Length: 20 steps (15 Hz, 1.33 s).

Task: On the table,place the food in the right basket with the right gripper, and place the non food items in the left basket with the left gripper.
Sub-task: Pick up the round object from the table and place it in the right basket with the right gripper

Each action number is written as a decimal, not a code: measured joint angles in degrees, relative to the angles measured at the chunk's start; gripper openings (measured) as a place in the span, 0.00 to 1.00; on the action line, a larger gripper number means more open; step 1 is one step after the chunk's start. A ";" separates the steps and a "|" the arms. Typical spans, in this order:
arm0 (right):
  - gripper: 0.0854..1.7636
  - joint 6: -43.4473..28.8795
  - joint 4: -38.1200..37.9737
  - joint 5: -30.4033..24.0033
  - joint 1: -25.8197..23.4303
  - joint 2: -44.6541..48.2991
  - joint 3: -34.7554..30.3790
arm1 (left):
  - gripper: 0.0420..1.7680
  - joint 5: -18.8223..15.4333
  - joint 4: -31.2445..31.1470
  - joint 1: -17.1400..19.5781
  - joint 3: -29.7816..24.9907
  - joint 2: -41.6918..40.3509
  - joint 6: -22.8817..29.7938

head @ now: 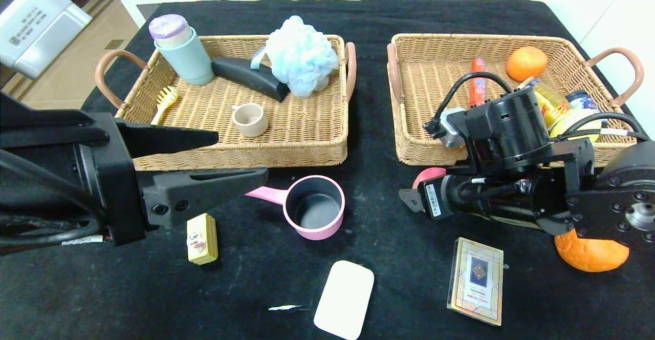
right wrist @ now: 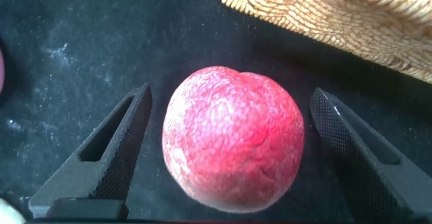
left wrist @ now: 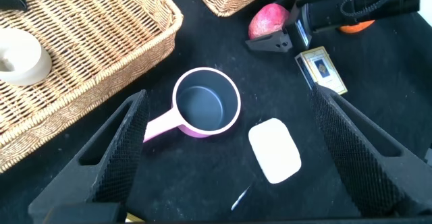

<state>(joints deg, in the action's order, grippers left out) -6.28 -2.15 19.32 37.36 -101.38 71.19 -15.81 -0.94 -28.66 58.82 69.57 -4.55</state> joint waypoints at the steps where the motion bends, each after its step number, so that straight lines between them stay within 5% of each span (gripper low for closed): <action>1: 0.85 -0.05 0.02 0.00 0.00 -0.09 0.00 | 0.97 0.00 0.00 0.00 0.00 0.00 0.00; 4: 0.65 -0.05 -0.02 -0.06 -0.05 -0.17 -0.02 | 0.97 0.00 0.00 0.00 -0.04 -0.11 0.00; 20: 0.64 -0.05 -1.62 -0.28 2.62 6.75 -3.44 | 0.97 0.02 -0.07 0.09 -0.02 -0.28 0.00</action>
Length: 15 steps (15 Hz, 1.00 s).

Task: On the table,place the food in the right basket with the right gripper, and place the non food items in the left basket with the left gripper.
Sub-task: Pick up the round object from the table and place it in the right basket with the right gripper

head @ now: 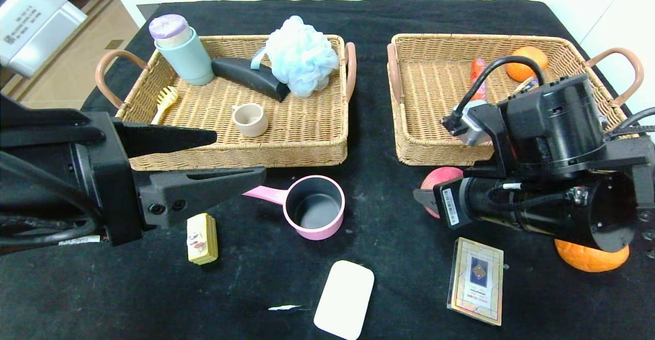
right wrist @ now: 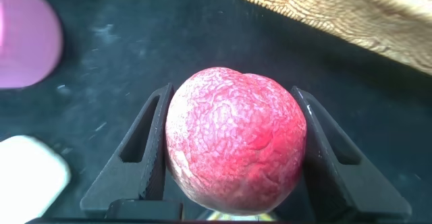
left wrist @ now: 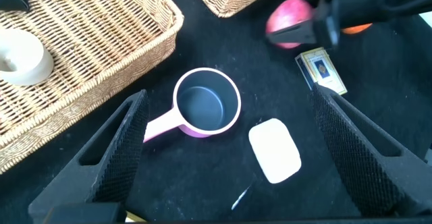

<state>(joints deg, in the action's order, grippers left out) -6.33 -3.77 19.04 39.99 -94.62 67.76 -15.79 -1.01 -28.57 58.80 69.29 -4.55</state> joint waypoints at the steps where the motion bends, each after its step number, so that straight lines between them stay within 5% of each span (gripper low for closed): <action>1: 0.64 0.07 -0.44 0.02 0.12 0.94 0.13 | 0.97 -0.02 -0.02 0.00 0.00 0.00 0.01; 5: 0.64 0.43 -1.46 0.22 0.06 3.85 3.02 | 0.97 -0.02 -0.02 -0.04 0.00 0.22 -0.05; 15: 0.64 0.84 -7.06 0.16 -5.58 -0.37 23.97 | 0.97 -0.02 -0.02 -0.04 -0.09 0.35 -0.07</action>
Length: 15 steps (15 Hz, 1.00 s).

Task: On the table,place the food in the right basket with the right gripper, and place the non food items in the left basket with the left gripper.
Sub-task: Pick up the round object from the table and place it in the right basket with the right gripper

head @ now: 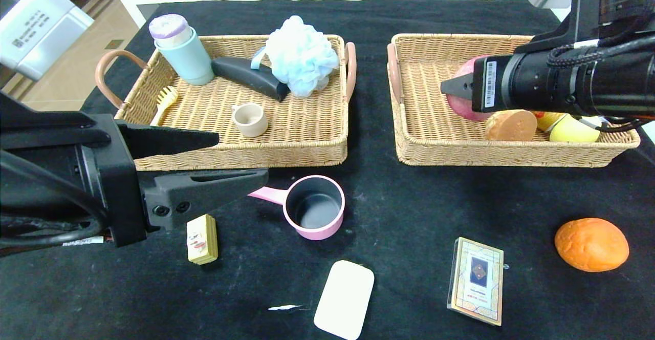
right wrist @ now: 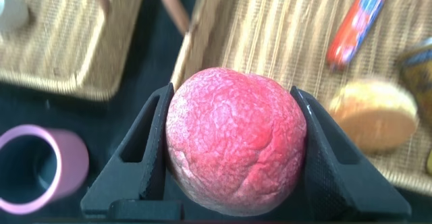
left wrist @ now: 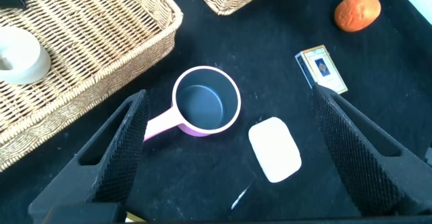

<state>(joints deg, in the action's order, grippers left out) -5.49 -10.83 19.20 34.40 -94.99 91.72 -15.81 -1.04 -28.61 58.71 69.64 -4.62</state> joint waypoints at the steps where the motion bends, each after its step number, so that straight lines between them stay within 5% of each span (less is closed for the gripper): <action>1: 0.64 -0.02 0.02 -0.02 -0.67 -0.95 1.91 | 0.97 0.00 -0.01 0.00 0.00 0.00 -0.01; 10: 0.64 -0.02 0.61 -0.46 -8.17 -12.81 18.62 | 0.97 0.00 -0.01 0.00 0.00 0.06 0.00; 15: 0.64 1.39 4.77 -2.01 -10.40 -18.43 21.50 | 0.97 0.00 0.05 0.06 0.00 0.06 0.05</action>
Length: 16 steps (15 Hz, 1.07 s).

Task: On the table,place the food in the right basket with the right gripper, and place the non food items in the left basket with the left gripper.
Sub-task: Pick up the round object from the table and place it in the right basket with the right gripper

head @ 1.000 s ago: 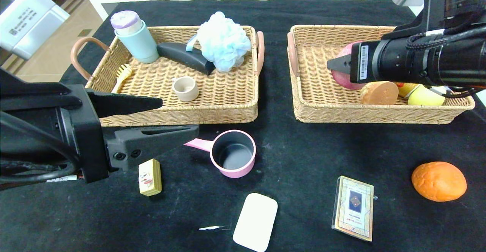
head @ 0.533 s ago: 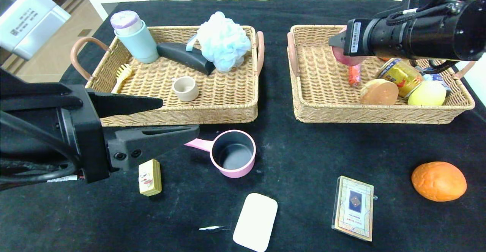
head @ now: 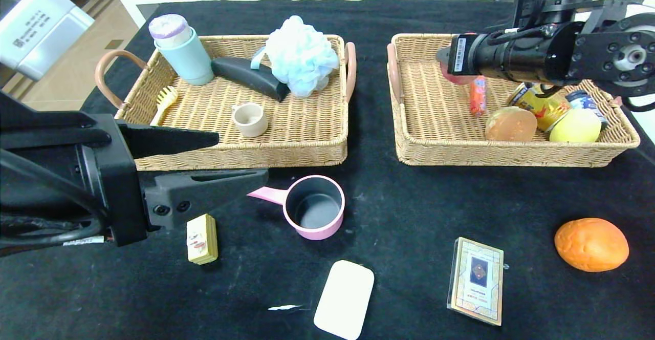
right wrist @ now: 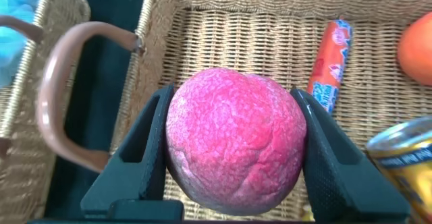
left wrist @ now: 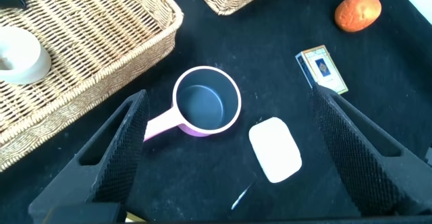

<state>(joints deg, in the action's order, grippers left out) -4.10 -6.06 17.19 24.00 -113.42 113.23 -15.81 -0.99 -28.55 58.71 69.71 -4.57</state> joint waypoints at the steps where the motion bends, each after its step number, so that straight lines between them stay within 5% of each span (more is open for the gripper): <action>1: 0.64 0.02 0.22 -0.02 -0.13 -0.66 0.04 | 0.97 -0.01 0.02 -0.02 0.00 0.00 0.00; 5: 0.64 0.33 1.02 0.01 -0.39 -2.27 0.15 | 0.97 0.00 -0.05 -0.02 0.00 0.00 0.02; 16: 0.88 0.90 0.91 0.17 -0.61 -2.95 0.06 | 0.97 -0.01 -0.09 0.02 -0.09 -0.06 -0.02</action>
<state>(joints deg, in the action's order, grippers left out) -3.19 -5.14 17.36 23.39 -116.37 113.29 -15.82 -1.07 -28.53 58.62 69.64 -4.60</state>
